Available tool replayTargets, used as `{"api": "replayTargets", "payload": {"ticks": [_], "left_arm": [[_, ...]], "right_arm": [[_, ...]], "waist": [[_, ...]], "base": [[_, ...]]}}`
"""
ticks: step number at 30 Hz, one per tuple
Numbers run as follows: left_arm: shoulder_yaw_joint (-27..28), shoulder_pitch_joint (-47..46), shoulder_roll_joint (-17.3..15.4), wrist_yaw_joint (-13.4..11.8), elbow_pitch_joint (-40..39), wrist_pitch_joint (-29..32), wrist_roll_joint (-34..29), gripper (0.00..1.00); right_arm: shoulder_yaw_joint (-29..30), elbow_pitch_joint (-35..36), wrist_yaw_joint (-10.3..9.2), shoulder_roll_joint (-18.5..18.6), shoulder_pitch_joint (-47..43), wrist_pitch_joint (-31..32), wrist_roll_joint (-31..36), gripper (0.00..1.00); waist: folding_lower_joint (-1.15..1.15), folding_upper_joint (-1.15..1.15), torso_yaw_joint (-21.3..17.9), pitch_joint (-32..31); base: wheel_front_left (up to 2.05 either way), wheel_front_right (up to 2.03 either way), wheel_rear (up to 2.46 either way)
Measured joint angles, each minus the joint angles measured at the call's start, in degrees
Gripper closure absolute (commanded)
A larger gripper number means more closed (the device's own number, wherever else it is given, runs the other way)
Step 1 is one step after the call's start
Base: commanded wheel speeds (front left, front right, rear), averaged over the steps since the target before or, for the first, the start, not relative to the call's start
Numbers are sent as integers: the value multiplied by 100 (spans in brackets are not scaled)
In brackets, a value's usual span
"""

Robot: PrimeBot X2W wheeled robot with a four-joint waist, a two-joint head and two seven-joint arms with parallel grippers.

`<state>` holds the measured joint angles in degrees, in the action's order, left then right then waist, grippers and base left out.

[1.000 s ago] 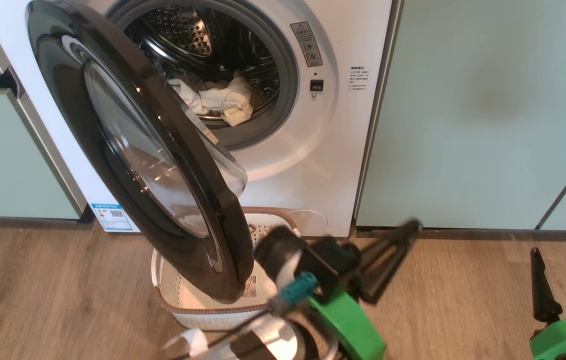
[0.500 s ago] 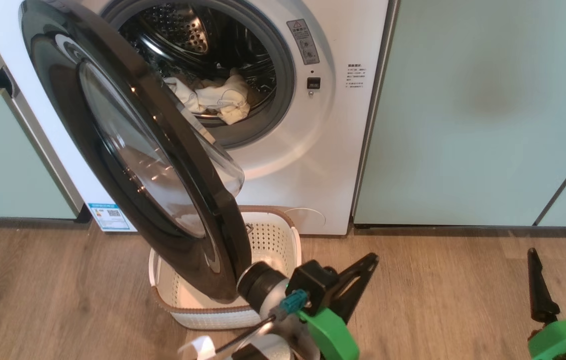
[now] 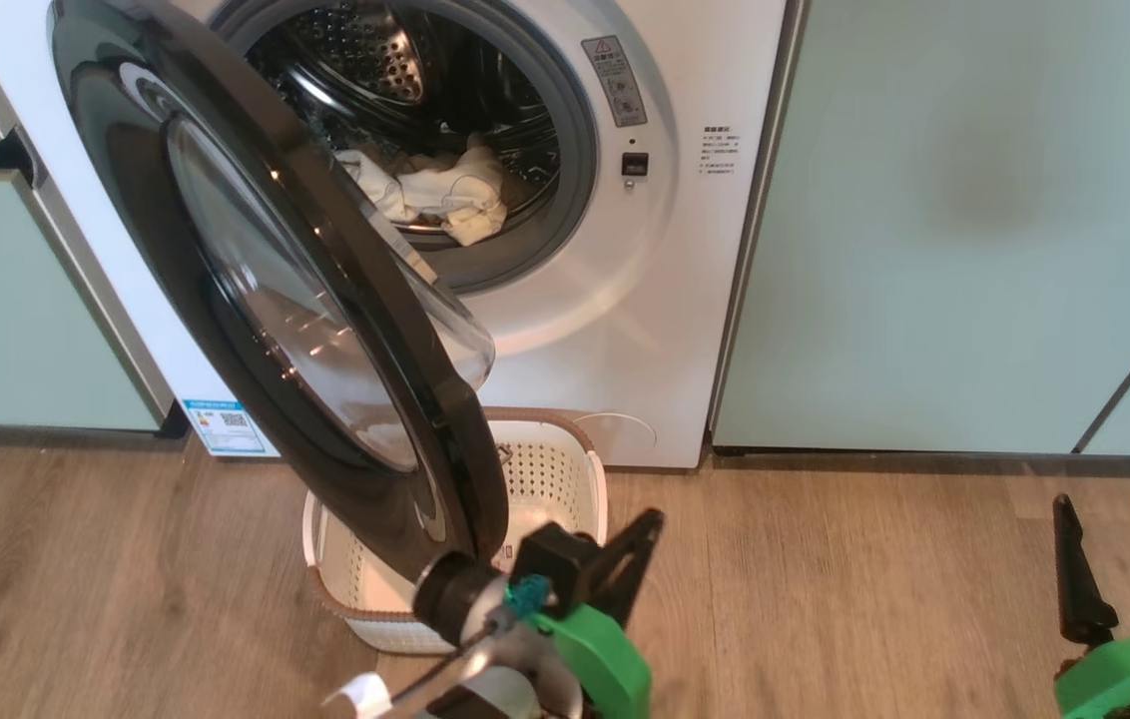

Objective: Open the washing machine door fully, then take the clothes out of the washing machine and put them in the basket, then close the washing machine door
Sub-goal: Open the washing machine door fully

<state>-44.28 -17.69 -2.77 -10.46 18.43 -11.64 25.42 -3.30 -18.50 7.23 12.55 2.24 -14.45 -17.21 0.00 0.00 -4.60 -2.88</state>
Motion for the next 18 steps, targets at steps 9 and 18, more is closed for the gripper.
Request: {"api": "replayTargets", "payload": {"ticks": [9, 18], "left_arm": [[547, -19, -146, -133, 91, -154, 258, 100], [883, -18, -365, -222, -76, -194, 394, 100]], "right_arm": [[2, -1, 0, 0, 0, 0, 12, 0], [5, -5, 0, -2, 0, 0, 16, 0]], "waist": [[0, 0, 72, 28], [0, 0, 153, 41]], "base": [[0, 0, 0], [0, 0, 0]]}}
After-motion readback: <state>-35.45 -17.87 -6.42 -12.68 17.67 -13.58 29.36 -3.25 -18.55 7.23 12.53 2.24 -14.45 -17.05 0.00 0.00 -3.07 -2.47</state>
